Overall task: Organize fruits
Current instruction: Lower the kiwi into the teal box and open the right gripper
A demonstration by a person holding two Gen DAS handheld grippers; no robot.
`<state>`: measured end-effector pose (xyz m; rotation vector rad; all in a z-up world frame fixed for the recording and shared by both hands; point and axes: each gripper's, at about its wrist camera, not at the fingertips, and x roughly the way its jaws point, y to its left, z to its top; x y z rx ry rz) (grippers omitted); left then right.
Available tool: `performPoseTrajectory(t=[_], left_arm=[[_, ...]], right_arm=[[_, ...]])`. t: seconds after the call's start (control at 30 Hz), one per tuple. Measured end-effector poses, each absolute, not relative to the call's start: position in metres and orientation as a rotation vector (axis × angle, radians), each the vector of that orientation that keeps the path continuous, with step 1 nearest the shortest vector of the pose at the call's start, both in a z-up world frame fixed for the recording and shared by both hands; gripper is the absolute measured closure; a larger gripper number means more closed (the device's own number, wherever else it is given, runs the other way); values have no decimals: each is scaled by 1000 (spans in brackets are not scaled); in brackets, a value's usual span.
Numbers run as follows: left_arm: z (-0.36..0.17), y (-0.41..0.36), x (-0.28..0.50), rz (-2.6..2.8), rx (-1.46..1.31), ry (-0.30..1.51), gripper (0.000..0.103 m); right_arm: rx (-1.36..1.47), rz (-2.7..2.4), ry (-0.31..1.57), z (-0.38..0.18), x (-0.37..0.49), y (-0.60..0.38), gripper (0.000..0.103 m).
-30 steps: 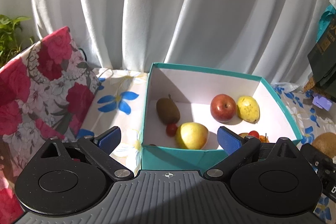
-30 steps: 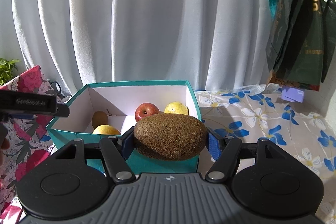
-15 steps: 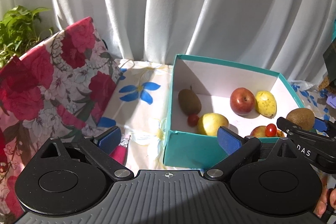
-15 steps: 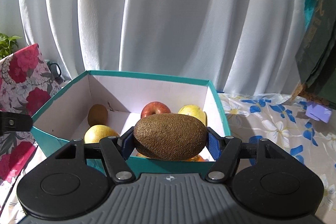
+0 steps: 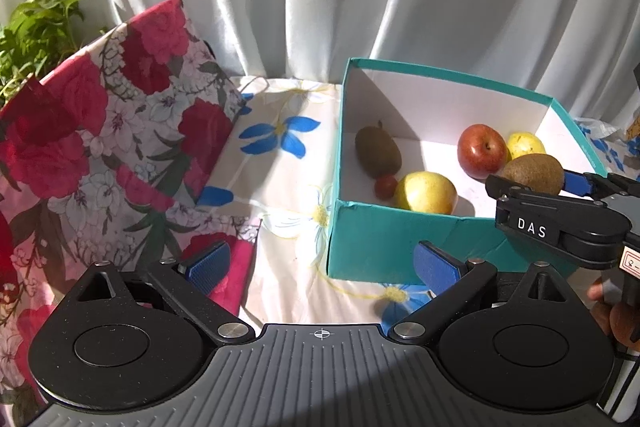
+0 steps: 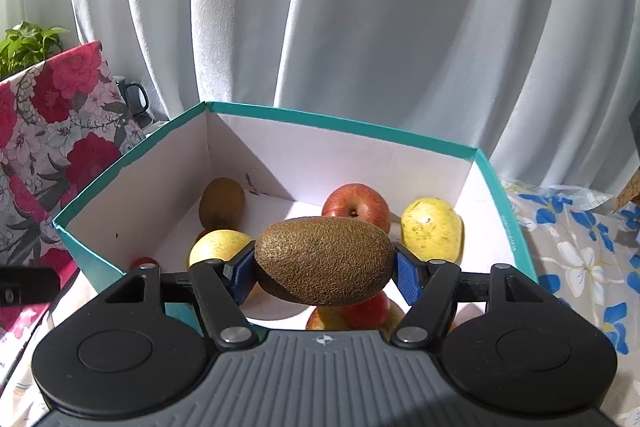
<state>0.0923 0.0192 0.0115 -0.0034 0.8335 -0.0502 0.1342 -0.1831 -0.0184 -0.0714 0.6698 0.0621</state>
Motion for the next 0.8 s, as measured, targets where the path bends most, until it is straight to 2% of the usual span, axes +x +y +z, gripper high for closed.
performPoseTrajectory(t=[0.8], left_arm=[[3,3,94,-103,67,888,2]], right_arm=[[-19,101,732,-25,142,-182,32]])
